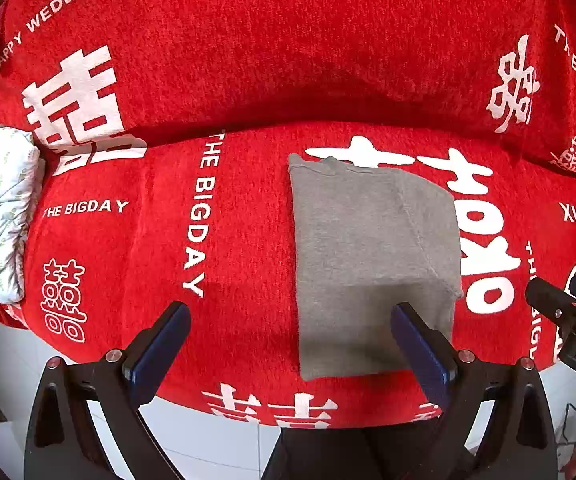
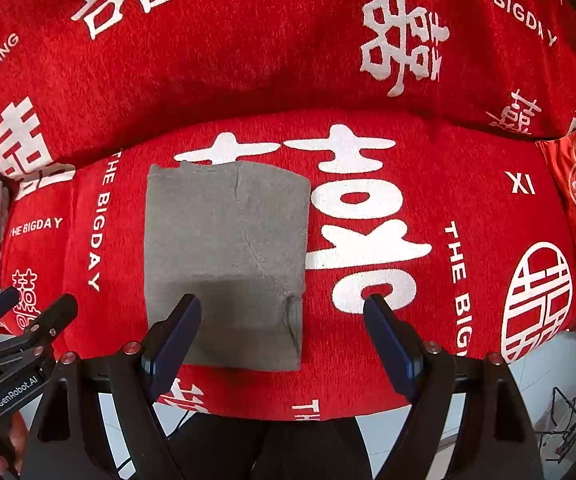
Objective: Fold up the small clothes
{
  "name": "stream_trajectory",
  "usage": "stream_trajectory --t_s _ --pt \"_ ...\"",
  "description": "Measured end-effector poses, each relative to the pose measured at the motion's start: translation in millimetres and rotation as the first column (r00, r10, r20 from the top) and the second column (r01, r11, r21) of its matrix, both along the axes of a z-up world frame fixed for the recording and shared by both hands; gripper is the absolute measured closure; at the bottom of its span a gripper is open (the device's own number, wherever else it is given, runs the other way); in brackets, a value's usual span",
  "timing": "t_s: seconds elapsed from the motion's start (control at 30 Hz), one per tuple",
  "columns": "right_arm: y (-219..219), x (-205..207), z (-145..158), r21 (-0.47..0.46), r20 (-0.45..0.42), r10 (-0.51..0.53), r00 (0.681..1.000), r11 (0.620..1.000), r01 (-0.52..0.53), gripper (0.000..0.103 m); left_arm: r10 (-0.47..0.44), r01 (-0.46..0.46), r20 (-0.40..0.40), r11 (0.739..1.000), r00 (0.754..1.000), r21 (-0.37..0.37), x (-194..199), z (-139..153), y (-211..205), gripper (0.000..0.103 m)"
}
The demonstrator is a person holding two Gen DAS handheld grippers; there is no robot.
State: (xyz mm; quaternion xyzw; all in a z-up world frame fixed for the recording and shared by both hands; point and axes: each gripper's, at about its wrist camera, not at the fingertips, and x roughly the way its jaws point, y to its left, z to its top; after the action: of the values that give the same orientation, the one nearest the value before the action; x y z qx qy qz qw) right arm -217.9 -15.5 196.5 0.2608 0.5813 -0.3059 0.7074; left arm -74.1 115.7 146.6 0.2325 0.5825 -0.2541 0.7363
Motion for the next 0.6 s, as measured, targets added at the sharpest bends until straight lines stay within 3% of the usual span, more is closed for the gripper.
stream_trajectory --t_s 0.6 --pt "0.8 0.7 2.1 -0.002 -0.001 0.002 1.0 1.0 -0.002 0.017 0.016 -0.016 0.008 1.0 1.0 -0.002 -0.3 0.6 2.8 0.003"
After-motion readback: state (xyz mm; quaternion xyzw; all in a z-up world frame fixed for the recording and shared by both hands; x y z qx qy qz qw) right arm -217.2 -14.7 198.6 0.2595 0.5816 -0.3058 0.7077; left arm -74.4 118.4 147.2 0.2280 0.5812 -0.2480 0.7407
